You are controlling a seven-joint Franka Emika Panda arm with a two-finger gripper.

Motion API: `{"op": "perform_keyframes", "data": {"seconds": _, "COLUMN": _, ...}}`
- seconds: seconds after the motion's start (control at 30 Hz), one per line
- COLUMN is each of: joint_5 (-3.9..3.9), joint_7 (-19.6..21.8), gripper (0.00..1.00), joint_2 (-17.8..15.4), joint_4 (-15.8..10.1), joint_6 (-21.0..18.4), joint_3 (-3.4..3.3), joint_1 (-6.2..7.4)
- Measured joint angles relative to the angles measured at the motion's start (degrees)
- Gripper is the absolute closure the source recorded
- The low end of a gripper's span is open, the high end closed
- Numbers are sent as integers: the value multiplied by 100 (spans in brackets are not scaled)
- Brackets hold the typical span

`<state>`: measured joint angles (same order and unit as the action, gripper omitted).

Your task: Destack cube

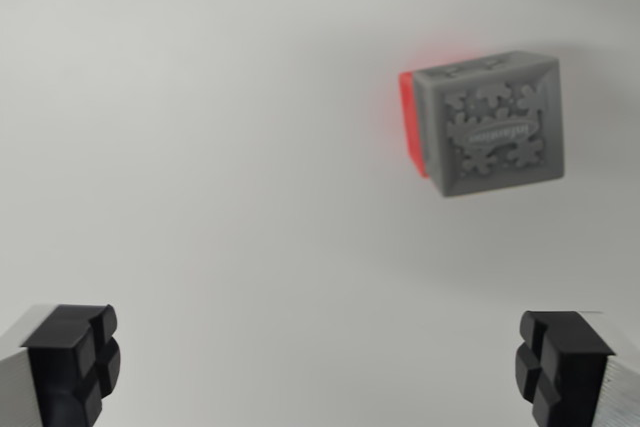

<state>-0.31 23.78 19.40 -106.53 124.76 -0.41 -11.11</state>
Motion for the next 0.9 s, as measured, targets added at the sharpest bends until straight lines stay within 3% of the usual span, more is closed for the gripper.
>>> {"op": "perform_keyframes", "data": {"seconds": 0.73, "joint_5": 0, "joint_7": -1633, "gripper": 0, "joint_2": 1113, "joint_4": 787, "joint_6": 407, "joint_3": 16, "joint_1": -544}}
{"op": "perform_keyframes", "data": {"seconds": 0.9, "joint_5": 0, "joint_7": -1725, "gripper": 0, "joint_2": 1277, "joint_4": 828, "joint_6": 540, "joint_3": 18, "joint_1": -590}}
